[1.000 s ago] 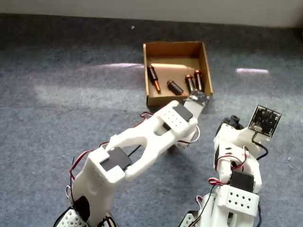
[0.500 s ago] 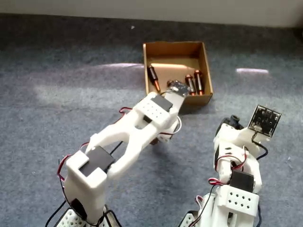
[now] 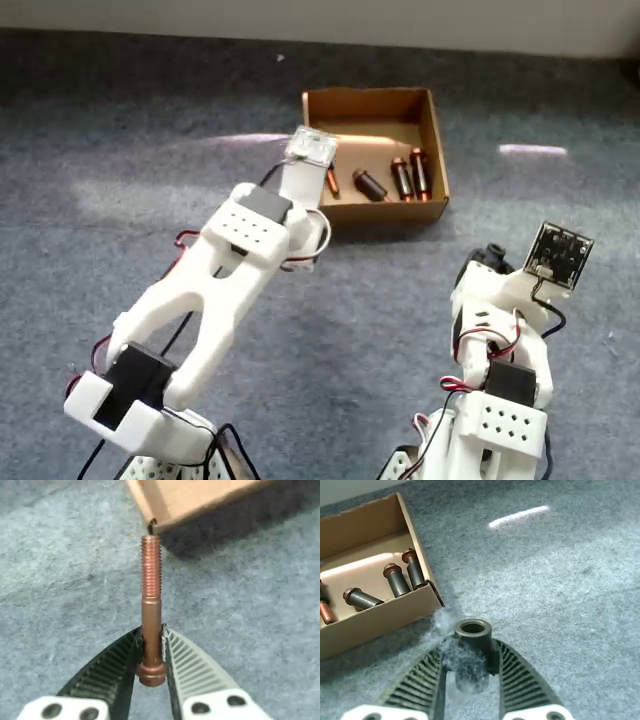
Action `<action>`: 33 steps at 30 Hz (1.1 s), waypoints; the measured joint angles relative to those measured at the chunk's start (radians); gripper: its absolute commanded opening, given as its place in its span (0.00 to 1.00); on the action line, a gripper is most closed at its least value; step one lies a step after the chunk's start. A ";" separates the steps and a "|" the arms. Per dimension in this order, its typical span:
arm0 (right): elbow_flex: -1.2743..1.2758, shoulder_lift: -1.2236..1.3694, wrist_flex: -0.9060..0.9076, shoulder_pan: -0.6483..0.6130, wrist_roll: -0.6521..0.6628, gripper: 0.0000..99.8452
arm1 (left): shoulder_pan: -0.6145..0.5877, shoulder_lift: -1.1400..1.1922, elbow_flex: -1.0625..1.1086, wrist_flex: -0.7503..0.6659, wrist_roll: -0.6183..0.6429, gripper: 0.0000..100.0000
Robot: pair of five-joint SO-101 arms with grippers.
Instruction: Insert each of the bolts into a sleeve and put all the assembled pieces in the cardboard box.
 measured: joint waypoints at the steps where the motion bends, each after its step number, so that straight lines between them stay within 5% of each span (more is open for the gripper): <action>1: 0.000 0.000 0.000 0.000 0.000 0.01 | -0.021 -0.005 0.000 0.000 0.000 0.00; 13: 0.003 0.000 0.000 0.000 0.000 0.01 | -0.166 -0.006 0.006 -0.023 0.100 0.01; 21: 0.003 0.000 0.000 0.000 0.000 0.01 | -0.189 -0.011 0.018 -0.043 0.114 0.23; 33: 0.003 0.000 0.000 0.000 0.000 0.01 | -0.189 -0.155 0.018 0.112 0.181 0.23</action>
